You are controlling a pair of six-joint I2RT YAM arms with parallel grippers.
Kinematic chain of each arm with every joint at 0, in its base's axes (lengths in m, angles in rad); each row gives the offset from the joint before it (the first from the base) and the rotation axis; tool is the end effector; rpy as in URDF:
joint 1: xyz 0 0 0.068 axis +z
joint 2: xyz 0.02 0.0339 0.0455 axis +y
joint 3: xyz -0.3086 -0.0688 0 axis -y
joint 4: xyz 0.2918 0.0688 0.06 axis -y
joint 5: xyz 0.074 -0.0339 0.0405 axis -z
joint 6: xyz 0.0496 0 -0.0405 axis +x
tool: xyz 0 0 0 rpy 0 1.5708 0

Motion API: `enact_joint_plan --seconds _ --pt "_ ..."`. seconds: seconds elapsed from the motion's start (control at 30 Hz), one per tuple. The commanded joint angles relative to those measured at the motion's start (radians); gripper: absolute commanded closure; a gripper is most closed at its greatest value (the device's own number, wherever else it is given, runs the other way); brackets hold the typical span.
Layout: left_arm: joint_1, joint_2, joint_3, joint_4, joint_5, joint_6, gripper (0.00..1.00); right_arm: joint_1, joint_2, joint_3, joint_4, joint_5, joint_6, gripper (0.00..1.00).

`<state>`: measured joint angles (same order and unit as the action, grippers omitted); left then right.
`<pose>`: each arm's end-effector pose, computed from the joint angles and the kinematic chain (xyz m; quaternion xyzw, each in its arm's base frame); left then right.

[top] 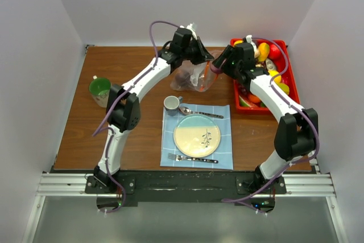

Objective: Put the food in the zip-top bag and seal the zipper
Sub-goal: Place the fake fruit in the zipper food storage bag.

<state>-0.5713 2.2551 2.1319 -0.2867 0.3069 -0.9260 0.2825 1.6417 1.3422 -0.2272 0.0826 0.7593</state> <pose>0.5162 -0.3496 0.3280 -0.0633 0.8282 -0.4625 0.3100 0.4286 0.1201 0.3305 0.2245 0.8367 0.2169 0.4500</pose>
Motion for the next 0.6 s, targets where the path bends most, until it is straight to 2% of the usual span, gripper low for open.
enact_joint_plan --seconds 0.0,0.1,0.2,0.23,0.3,0.33,0.43,0.57 --pt "-0.012 -0.075 0.016 0.066 0.041 -0.022 1.00 0.009 0.016 0.110 -0.090 0.045 -0.035 0.76" --pt "-0.016 -0.083 0.013 0.078 0.044 -0.027 1.00 0.012 0.041 0.155 -0.156 0.066 -0.063 0.74" --pt "-0.022 -0.086 0.007 0.095 0.046 -0.036 1.00 0.014 0.061 0.179 -0.202 0.065 -0.074 0.66" --pt "-0.024 -0.085 0.005 0.099 0.047 -0.037 1.00 0.014 0.060 0.176 -0.204 0.053 -0.072 0.55" --pt "-0.028 -0.080 0.005 0.107 0.052 -0.043 1.00 0.012 0.035 0.143 -0.169 0.042 -0.060 0.46" --pt "-0.027 -0.078 0.003 0.109 0.052 -0.045 1.00 0.012 0.029 0.140 -0.164 0.039 -0.057 0.38" --pt "-0.029 -0.077 -0.001 0.113 0.052 -0.050 1.00 0.014 0.021 0.150 -0.169 0.032 -0.057 0.27" --pt "-0.027 -0.084 -0.003 0.119 0.044 -0.053 1.00 0.014 0.018 0.173 -0.185 0.028 -0.067 0.19"
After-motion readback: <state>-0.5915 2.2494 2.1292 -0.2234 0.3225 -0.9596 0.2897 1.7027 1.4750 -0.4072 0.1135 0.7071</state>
